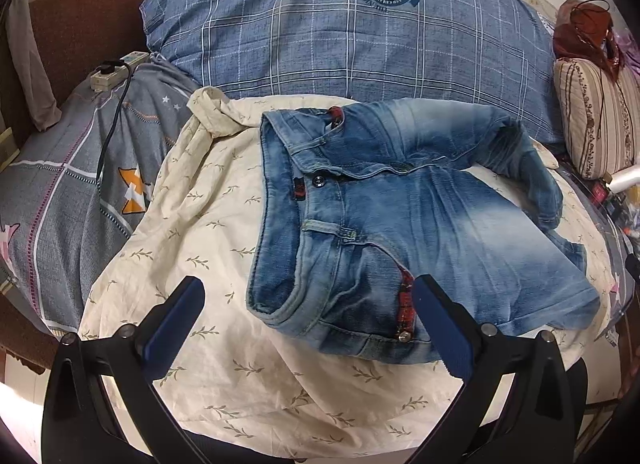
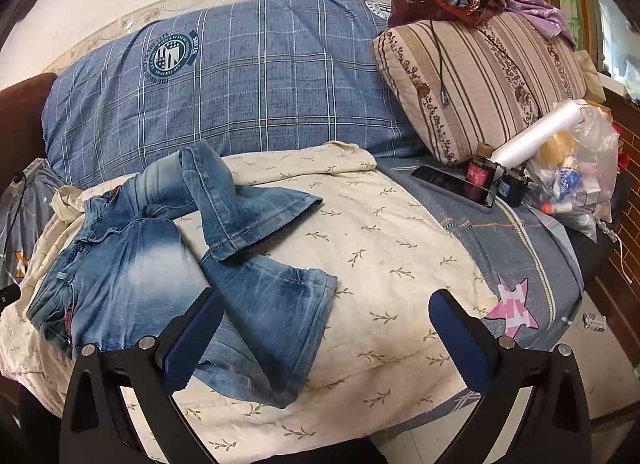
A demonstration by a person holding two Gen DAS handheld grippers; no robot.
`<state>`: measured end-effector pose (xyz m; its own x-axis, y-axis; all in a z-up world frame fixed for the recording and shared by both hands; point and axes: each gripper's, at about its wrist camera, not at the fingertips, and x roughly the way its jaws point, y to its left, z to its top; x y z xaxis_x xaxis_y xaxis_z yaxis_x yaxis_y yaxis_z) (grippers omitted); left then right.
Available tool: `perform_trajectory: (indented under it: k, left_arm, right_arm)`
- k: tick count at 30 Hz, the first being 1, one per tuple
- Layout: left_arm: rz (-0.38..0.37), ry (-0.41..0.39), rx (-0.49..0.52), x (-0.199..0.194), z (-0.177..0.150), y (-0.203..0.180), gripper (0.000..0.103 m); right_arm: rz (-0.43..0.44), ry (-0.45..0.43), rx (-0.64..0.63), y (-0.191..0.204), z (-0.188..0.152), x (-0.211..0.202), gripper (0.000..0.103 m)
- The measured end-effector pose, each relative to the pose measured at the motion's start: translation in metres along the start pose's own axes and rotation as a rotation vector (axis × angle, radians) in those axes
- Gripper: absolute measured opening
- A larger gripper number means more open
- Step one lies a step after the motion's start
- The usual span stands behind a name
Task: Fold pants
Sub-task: 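Move both grippers toward the light-blue jeans on the cream sheet, then grasp the jeans waistband with the left gripper while the right gripper grasps a leg hem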
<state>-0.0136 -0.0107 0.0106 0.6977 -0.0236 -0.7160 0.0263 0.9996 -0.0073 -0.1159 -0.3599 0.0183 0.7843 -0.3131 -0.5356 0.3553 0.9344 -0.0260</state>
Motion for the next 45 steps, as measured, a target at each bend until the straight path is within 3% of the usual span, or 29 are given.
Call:
perform_trajectory:
  k: [6, 17, 26, 29, 34, 37, 39, 40, 41, 42, 43, 45]
  left_arm:
    - [-0.026, 0.009, -0.008, 0.000, 0.001, -0.005, 0.103]
    - [-0.032, 0.094, 0.047, 0.025, -0.019, -0.016, 0.103]
    - [-0.047, 0.150, 0.065, 0.037, -0.005, -0.018, 0.103]
    - [-0.056, 0.179, 0.015, 0.042, 0.011, -0.002, 0.103]
    - [-0.063, 0.238, -0.189, 0.056, 0.021, 0.042, 0.103]
    - [-0.145, 0.310, -0.242, 0.068, 0.008, 0.045, 0.103]
    - [-0.236, 0.398, -0.280, 0.084, -0.006, 0.038, 0.103]
    - [-0.256, 0.428, -0.293, 0.091, -0.010, 0.036, 0.103]
    - [-0.294, 0.467, -0.320, 0.098, -0.014, 0.032, 0.103]
    - [-0.320, 0.497, -0.345, 0.104, -0.018, 0.029, 0.096]
    - [-0.325, 0.502, -0.358, 0.104, -0.019, 0.027, 0.089]
    - [-0.281, 0.479, -0.343, 0.100, -0.012, 0.024, 0.054]
  right_arm:
    - [0.000, -0.002, 0.020, -0.008, -0.002, -0.001, 0.103]
    - [-0.009, 0.065, 0.040, -0.020, -0.013, 0.015, 0.103]
    - [0.070, 0.118, 0.064, -0.021, -0.006, 0.042, 0.103]
    - [0.082, 0.170, 0.106, -0.029, 0.000, 0.067, 0.103]
    - [0.138, 0.254, 0.170, -0.033, 0.004, 0.110, 0.103]
    - [0.161, 0.284, 0.149, -0.021, 0.001, 0.129, 0.102]
    - [0.179, 0.304, 0.112, -0.009, -0.004, 0.139, 0.099]
    - [0.196, 0.304, 0.096, -0.005, -0.006, 0.141, 0.090]
    - [0.200, 0.284, 0.059, 0.002, -0.007, 0.138, 0.068]
    - [0.187, 0.259, 0.020, 0.007, -0.007, 0.134, 0.051]
    - [0.186, 0.243, -0.004, 0.008, -0.006, 0.130, 0.020]
    - [0.260, 0.202, 0.007, -0.001, 0.001, 0.115, 0.016]
